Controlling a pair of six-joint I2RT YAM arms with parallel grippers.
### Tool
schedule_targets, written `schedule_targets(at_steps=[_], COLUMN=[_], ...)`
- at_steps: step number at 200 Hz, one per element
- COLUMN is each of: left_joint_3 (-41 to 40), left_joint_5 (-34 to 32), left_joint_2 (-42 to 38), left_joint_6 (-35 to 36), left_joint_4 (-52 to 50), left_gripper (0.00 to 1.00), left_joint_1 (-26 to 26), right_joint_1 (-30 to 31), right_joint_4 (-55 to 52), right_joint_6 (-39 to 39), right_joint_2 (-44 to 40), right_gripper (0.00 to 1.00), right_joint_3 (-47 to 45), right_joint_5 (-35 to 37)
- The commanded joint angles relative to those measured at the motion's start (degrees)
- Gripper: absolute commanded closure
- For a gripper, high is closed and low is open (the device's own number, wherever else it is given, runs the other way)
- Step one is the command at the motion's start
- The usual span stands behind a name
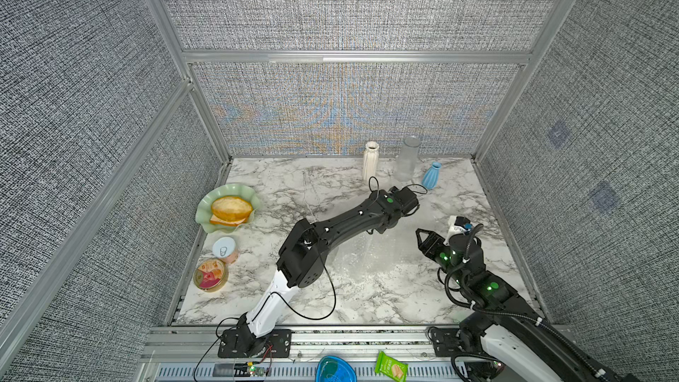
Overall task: Unwrap the vase from the bubble wrap
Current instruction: Unwrap the bubble wrap.
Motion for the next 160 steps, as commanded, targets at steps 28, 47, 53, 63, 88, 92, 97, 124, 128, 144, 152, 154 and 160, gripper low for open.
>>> schedule_targets(at_steps=[28, 47, 53, 63, 88, 92, 97, 124, 128, 144, 152, 154, 160], left_joint_3=[-2.49, -3.67, -4.24, -5.55, -9.05, -9.59, -10.22, -13.57, -14.01, -15.43, -16.21, -16.47, -17.01], left_joint_5=[4.47, 5.89, 6.55, 8.03, 12.57, 13.19, 14.05, 17.78, 18.09, 19.37, 19.95, 20.08, 20.51], left_joint_2=[-3.47, -4.46, -4.87, -5.88, -9.12, -9.54, -10.22, -13.01, -13.20, -14.11, -14.53, -14.64, -14.85], left_joint_6=[-1.92, -2.59, -2.77, -2.97, -3.57, -3.63, -3.73, -4.02, -3.96, -4.07, -4.01, -4.02, -4.01], left_joint_4=[4.18, 5.02, 5.43, 6.69, 10.61, 11.01, 11.78, 15.03, 15.33, 16.40, 17.08, 17.23, 17.70], left_gripper=[1.00, 1.00, 1.00, 1.00, 1.00, 1.00, 1.00, 1.00, 1.00, 1.00, 1.00, 1.00, 1.00], left_joint_1=[2.31, 3.24, 3.62, 4.29, 6.32, 6.65, 6.98, 9.39, 9.65, 10.78, 11.27, 11.47, 11.85], right_joint_1=[0.03, 0.05, 0.00, 0.06, 0.06, 0.06, 0.06, 0.06, 0.06, 0.06, 0.06, 0.06, 0.06], right_joint_4=[1.76, 2.08, 2.24, 2.39, 2.32, 2.32, 2.36, 2.33, 2.29, 2.32, 2.29, 2.25, 2.24], right_joint_6=[-2.24, -3.11, -3.47, -4.17, -5.27, -5.38, -5.43, -5.95, -6.02, -6.43, -6.61, -6.66, -6.69], right_joint_2=[1.19, 1.99, 2.78, 4.34, 6.81, 7.13, 7.59, 9.52, 9.82, 10.64, 10.88, 11.00, 11.19], right_gripper=[0.44, 0.44, 0.44, 0.44, 0.44, 0.44, 0.44, 0.44, 0.44, 0.44, 0.44, 0.44, 0.44], right_joint_3=[0.75, 1.25, 1.47, 1.88, 2.94, 3.07, 3.29, 4.11, 4.23, 4.57, 4.70, 4.72, 4.87], right_joint_5=[-1.56, -2.50, -2.88, -3.58, -4.60, -4.75, -4.94, -6.07, -6.16, -6.53, -6.60, -6.74, -6.77])
